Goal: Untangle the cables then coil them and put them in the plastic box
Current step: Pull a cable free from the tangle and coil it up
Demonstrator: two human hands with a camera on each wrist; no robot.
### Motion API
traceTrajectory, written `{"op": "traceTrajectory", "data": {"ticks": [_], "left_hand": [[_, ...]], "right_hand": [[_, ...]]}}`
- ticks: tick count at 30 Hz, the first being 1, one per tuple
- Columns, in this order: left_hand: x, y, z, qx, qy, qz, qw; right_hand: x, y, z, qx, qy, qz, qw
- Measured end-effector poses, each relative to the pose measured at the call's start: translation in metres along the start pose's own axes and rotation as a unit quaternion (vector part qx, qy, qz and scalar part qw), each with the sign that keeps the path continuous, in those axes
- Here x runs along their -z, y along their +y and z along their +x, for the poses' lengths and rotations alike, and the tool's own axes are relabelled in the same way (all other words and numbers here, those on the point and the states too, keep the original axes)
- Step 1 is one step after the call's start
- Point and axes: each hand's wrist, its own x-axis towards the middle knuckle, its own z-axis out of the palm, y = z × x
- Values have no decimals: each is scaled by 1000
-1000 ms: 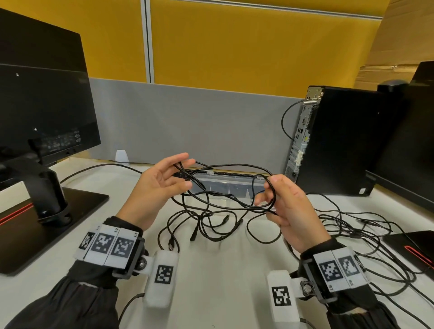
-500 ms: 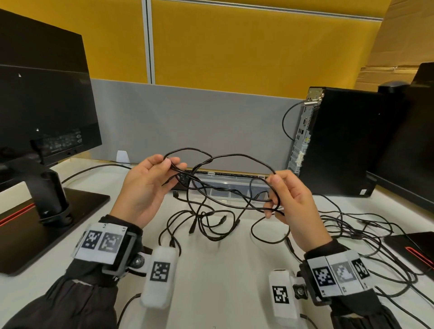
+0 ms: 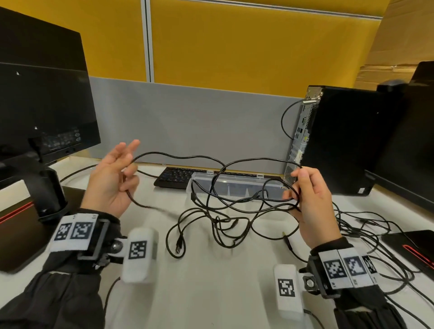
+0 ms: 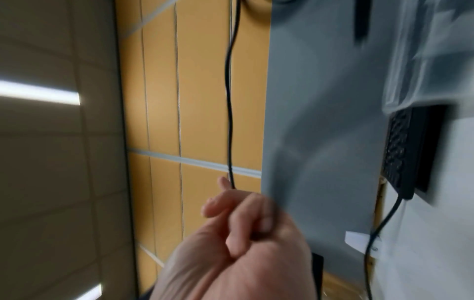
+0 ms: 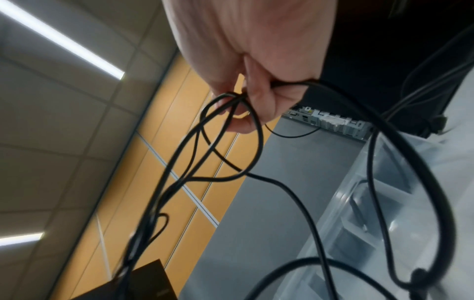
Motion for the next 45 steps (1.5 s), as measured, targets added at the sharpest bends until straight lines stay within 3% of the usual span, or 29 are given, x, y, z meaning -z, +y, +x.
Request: {"op": "traceTrajectory", "data": {"ticks": [3,5,7,9,11,14,16,18,19,21,23,28,30,31,33,35,39,45], "left_hand": [[11,5,7,-56,31,95,993],[8,0,6,-95,29,228,969],[3,-12,5,-121,16,368,922],[-2,-20,-1,-156,-11,508,847],[-10,-24,-9,-205,-73,556,802],[-24,-29,-27,-169,-232,528,799],[-24,-36,-31,-132,-316,575,743],[-19,-45,-28,-147,-339,630,683],[-18,-48,-27,-166,-333,639,673],[-19,-50,-28,-205,-321,616,690],[-20,-49,-29,-221,-310,576,723],[-24,-33,-26,-155,-241,370,884],[-23,-24,-25,-121,-230,303,917],[-23,-22,-25,-97,-243,289,921],[-22,-27,-26,-46,-289,330,897],[-23,-37,-29,-35,-330,418,846],[-30,-44,-36,-162,-359,523,756],[-35,-47,-45,-199,-361,515,752]], "right_hand": [[2,0,1,-6,-2,9,1000],[1,0,0,-12,-11,9,1000],[-2,0,-2,-21,-18,19,999],[-4,-1,-3,-30,-19,38,999],[-6,-2,-4,-43,-20,60,997],[-10,-1,-6,-56,-29,88,994],[-13,-2,-7,-65,-36,112,991],[-14,-4,-9,-77,-40,136,987],[-14,-5,-9,-81,-41,144,985],[-15,-6,-10,-84,-42,149,984],[-15,-7,-10,-85,-37,148,985],[-6,-6,-5,-75,5,147,986],[-2,-5,-2,-78,23,146,986],[-1,-5,-1,-79,28,147,986],[-2,-5,-1,-77,27,148,986],[-6,-4,-3,-77,21,149,986],[-11,-4,-6,-70,11,159,985],[-16,-3,-8,-50,5,175,983]]}}
